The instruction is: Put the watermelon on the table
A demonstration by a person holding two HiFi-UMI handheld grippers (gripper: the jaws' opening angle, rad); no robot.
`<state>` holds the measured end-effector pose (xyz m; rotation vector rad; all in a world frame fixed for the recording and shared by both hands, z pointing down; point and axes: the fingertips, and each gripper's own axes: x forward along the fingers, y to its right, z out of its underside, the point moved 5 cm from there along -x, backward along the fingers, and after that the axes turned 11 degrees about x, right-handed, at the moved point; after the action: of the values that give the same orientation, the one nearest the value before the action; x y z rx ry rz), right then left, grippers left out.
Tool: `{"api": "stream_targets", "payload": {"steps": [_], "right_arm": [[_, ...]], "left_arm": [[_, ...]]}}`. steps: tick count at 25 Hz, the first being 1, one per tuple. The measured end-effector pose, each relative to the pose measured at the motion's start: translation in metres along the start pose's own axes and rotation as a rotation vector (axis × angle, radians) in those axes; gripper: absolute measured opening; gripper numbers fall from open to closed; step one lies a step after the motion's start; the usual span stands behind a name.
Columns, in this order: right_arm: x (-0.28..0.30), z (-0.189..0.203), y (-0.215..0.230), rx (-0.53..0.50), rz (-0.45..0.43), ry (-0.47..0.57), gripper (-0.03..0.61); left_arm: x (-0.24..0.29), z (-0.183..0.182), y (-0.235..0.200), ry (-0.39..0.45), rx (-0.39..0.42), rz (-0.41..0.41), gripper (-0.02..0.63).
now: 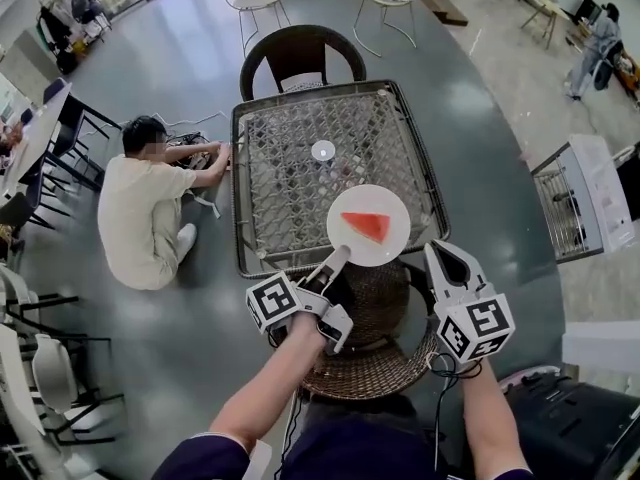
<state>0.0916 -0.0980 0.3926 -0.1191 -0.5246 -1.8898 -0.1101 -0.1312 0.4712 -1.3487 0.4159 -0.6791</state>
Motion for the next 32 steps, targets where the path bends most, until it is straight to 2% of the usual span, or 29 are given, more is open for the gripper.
{"api": "stream_targets", "payload": {"steps": [5,11,17,21,32], "right_arm": [[0.031,0.008,0.01,0.007,0.026,-0.019,0.002],[0.063,0.02,0.023,0.031,0.053,-0.037,0.002],[0.083,0.038,0.047,0.007,0.084,-0.073,0.002],[0.093,0.051,0.062,0.034,0.119,-0.088,0.002],[0.107,0.072,0.087,0.104,0.189,-0.103,0.002]], "left_arm": [[0.036,-0.027,-0.021,-0.035,0.009,0.009,0.015],[0.084,-0.044,-0.055,-0.095,0.022,0.006,0.015],[0.126,-0.039,-0.092,-0.175,0.027,0.003,0.014],[0.15,-0.035,-0.113,-0.202,0.02,-0.007,0.014],[0.197,-0.035,-0.153,-0.234,0.034,-0.057,0.014]]}}
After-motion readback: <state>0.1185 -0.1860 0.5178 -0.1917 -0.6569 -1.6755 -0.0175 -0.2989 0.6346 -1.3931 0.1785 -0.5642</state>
